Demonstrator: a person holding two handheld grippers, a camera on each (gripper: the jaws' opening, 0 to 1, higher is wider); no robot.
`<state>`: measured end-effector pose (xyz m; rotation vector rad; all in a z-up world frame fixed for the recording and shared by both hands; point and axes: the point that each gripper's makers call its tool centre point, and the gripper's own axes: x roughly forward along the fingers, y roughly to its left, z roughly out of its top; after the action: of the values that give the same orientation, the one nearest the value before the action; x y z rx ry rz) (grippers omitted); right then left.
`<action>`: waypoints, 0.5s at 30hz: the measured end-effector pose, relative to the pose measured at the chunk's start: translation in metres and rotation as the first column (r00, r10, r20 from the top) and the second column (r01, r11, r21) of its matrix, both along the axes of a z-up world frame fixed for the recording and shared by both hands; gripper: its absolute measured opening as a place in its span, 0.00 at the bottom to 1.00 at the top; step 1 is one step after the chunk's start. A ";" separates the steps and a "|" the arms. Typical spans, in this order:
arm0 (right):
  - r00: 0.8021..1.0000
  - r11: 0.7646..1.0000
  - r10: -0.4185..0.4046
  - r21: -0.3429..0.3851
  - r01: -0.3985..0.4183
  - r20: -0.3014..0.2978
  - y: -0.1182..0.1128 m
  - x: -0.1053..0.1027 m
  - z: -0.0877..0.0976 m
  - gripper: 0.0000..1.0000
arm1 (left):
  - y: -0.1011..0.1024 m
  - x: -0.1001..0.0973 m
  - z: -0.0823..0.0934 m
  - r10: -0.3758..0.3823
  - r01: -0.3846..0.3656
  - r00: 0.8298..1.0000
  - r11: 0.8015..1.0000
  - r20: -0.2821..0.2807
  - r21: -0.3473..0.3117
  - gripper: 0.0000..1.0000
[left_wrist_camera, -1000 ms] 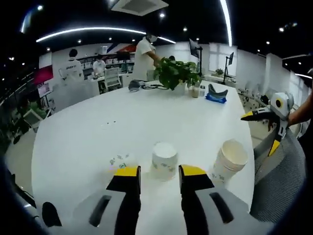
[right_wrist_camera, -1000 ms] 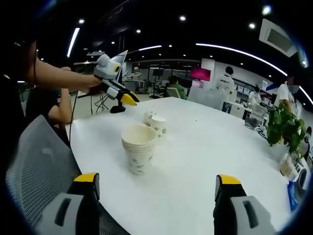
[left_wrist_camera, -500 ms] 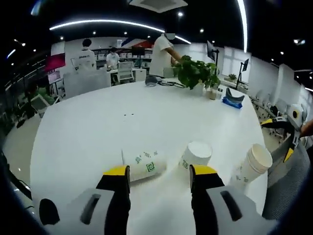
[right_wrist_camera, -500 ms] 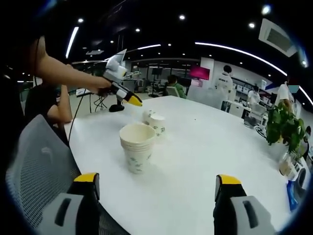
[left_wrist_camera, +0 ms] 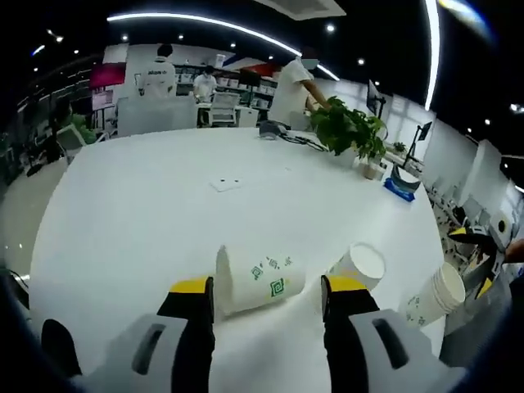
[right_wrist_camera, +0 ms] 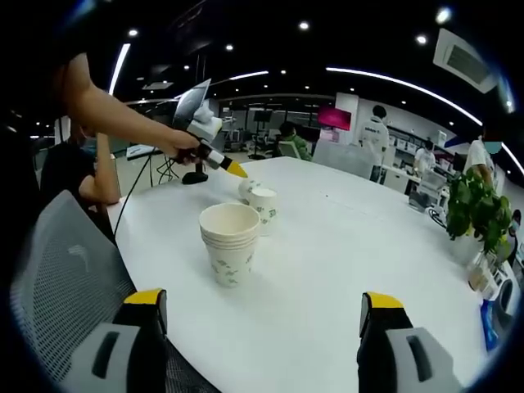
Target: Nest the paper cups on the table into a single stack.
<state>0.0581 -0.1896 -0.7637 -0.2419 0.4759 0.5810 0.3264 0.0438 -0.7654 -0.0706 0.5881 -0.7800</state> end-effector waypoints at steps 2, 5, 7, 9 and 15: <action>1.000 1.000 0.000 -0.004 0.000 -0.003 0.000 0.000 -0.001 1.00 | -0.002 -0.001 -0.001 0.006 -0.006 1.000 1.000 -0.002 0.000 0.52; 1.000 1.000 0.002 -0.015 -0.002 -0.010 0.000 -0.001 -0.002 1.00 | -0.005 0.000 -0.005 0.012 -0.012 1.000 1.000 -0.017 -0.015 0.51; 1.000 1.000 0.005 -0.022 -0.006 -0.009 0.001 -0.001 -0.003 1.00 | -0.002 0.005 -0.010 0.014 -0.015 0.999 0.999 -0.033 -0.030 0.51; 1.000 1.000 0.002 -0.025 -0.003 -0.009 0.000 -0.001 -0.002 1.00 | 0.001 0.010 -0.014 0.013 -0.014 0.999 0.999 -0.036 -0.030 0.51; 1.000 1.000 -0.001 -0.031 0.001 -0.017 0.000 -0.001 -0.004 1.00 | 0.004 0.022 -0.022 0.000 -0.004 0.999 0.997 -0.049 -0.071 0.46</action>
<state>0.0568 -0.1895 -0.7672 -0.2663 0.5022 0.5755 0.3484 0.0482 -0.7879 -0.1560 0.6065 -0.7989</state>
